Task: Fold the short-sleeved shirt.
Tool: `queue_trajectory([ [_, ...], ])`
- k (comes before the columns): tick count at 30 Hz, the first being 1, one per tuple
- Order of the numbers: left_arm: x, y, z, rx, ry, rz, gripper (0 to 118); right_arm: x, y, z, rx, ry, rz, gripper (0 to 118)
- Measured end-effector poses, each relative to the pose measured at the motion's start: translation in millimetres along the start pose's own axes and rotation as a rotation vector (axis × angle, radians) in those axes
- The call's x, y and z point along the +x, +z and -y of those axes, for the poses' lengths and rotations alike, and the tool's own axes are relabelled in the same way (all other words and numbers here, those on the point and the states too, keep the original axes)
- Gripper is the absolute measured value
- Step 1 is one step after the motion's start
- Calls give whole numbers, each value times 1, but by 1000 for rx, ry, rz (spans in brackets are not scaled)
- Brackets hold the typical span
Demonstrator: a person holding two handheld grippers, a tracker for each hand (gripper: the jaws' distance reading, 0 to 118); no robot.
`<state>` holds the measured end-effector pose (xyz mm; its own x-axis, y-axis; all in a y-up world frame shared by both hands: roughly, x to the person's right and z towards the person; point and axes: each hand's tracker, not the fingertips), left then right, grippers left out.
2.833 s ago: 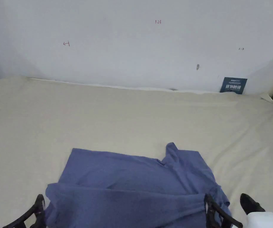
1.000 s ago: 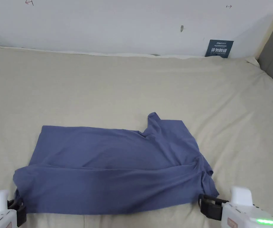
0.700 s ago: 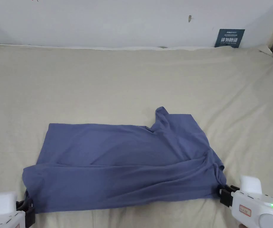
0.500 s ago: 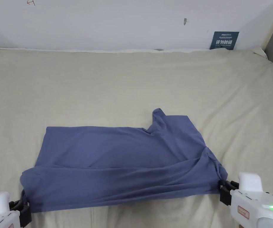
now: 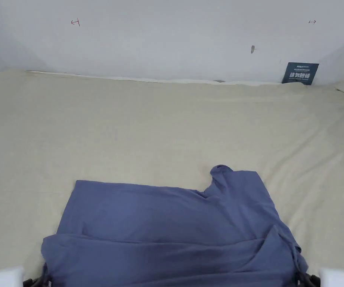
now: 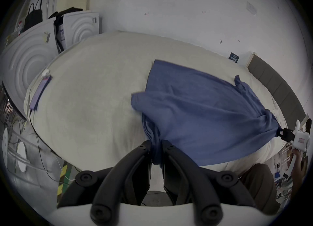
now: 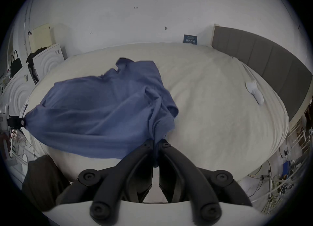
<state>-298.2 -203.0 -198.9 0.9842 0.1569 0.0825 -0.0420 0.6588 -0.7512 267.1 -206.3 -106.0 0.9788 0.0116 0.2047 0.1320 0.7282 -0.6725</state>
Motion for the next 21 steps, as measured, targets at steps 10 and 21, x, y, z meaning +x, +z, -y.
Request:
queue_trajectory([
  [10, 6, 14, 14, 226, -1, -54, 118, -28, 50, -9, 267, 114, -49, 118],
  [21, 59, 159, -30, 823, -228, -164, 118, -71, 169, -80, 638, 85, -5, 118],
])
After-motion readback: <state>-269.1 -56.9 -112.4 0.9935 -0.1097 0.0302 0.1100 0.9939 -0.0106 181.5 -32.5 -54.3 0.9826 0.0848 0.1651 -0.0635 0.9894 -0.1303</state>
